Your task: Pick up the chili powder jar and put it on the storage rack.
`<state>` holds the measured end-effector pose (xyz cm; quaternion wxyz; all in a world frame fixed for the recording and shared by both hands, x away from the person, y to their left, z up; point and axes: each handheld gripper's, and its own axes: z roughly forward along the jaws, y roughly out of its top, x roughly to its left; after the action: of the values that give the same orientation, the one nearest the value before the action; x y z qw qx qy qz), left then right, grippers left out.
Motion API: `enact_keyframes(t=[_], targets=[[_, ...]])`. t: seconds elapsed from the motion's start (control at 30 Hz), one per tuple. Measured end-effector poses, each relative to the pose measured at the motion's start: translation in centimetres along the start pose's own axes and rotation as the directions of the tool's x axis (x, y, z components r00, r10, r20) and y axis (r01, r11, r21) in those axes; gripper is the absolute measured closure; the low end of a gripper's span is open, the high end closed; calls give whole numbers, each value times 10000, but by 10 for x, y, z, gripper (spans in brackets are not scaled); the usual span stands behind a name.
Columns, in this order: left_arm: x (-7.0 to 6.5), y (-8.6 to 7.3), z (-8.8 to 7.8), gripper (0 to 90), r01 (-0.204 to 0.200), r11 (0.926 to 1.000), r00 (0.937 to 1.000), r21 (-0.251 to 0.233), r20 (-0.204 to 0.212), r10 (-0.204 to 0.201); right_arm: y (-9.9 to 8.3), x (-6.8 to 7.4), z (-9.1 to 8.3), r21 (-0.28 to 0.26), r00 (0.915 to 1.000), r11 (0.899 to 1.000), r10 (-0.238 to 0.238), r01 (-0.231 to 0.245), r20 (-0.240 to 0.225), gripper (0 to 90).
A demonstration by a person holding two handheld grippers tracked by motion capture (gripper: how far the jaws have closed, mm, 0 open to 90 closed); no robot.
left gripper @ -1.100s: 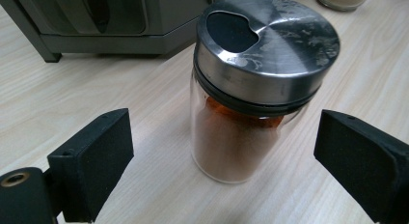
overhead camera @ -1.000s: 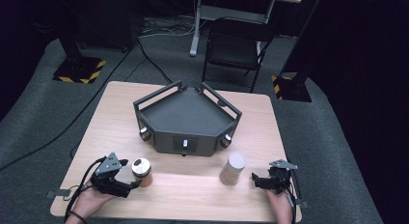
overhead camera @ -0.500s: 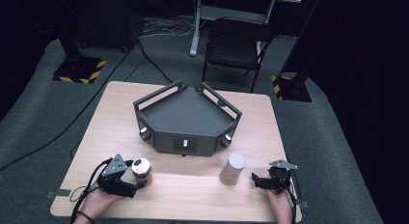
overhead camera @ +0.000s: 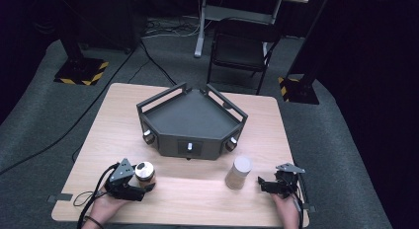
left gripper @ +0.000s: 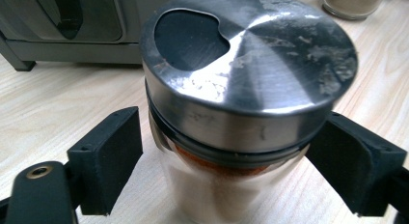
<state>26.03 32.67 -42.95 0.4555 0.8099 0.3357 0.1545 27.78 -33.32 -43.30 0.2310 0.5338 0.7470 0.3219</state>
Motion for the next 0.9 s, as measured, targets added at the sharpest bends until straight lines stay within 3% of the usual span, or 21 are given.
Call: enact_keyframes(t=[0.43,0.7,0.9], targets=[[-1,-1,5,294,10,10000,10000,-70,-55,-11,0,0,0,1,10000,10000,2,-2,4,0],[-3,0,5,301,-98,9999,9999,-49,-141,97,0,0,0,7,10000,10000,6,-6,10,0],[-1,-1,3,306,128,9998,9998,-117,-153,-129,0,0,0,3,10000,10000,6,-6,8,0]])
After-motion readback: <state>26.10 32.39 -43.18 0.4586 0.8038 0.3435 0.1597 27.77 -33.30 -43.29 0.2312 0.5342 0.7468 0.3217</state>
